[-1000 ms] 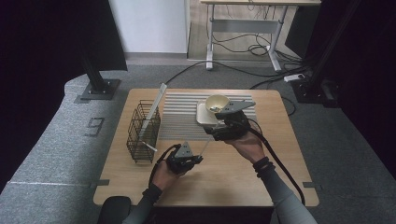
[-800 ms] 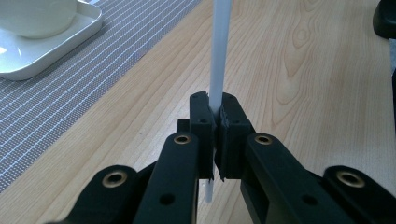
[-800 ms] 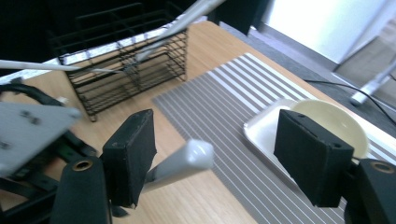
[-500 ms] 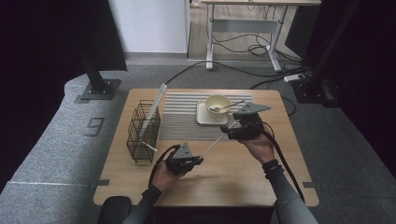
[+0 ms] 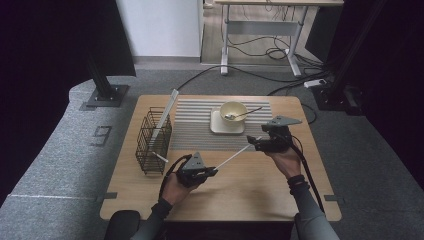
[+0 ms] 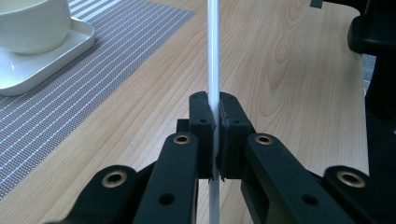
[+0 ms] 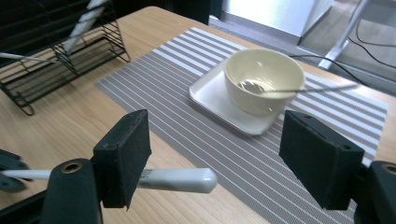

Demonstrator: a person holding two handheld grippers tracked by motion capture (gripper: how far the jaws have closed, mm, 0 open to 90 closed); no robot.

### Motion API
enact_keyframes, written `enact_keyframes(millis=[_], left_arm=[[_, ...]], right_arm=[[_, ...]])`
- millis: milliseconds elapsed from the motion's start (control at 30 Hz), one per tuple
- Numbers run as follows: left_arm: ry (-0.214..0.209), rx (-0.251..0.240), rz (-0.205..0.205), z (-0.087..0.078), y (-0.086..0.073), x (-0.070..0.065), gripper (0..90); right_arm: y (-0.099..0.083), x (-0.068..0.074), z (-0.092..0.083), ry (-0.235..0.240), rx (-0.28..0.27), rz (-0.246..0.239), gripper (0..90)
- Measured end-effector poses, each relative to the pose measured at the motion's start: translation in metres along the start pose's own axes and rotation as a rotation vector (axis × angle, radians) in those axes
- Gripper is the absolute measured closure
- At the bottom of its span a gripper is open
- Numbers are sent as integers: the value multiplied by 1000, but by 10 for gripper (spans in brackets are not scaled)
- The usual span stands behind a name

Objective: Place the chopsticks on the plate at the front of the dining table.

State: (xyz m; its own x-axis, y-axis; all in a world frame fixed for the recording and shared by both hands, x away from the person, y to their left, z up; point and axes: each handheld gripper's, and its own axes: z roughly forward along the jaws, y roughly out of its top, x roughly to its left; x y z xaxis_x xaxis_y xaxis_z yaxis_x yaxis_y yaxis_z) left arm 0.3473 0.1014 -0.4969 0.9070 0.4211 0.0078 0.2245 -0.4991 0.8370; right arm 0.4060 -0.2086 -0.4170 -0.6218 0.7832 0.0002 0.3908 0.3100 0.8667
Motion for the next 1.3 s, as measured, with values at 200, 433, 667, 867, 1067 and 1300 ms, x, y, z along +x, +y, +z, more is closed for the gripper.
enact_keyframes(millis=[200, 433, 667, 867, 1067, 1300], left_arm=[[2, 3, 3, 1, 0, -1, 851], [15, 39, 14, 4, 0, -5, 852], [42, 67, -1, 5, -2, -3, 852], [69, 85, -20, 6, -3, -1, 852], [102, 105, -38, 7, -4, 0, 852], [143, 122, -72, 8, -7, 4, 852]], right_arm=[[-19, -15, 5, -30, 17, 34, 246], [-30, -19, 8, -32, 26, 46, 245], [-32, -18, -6, -15, 7, 41, 136], [-49, -21, -13, -11, 49, 31, 4], [-69, -25, -18, -22, 66, 38, 0], [-96, -33, -21, -45, 80, 64, 0]])
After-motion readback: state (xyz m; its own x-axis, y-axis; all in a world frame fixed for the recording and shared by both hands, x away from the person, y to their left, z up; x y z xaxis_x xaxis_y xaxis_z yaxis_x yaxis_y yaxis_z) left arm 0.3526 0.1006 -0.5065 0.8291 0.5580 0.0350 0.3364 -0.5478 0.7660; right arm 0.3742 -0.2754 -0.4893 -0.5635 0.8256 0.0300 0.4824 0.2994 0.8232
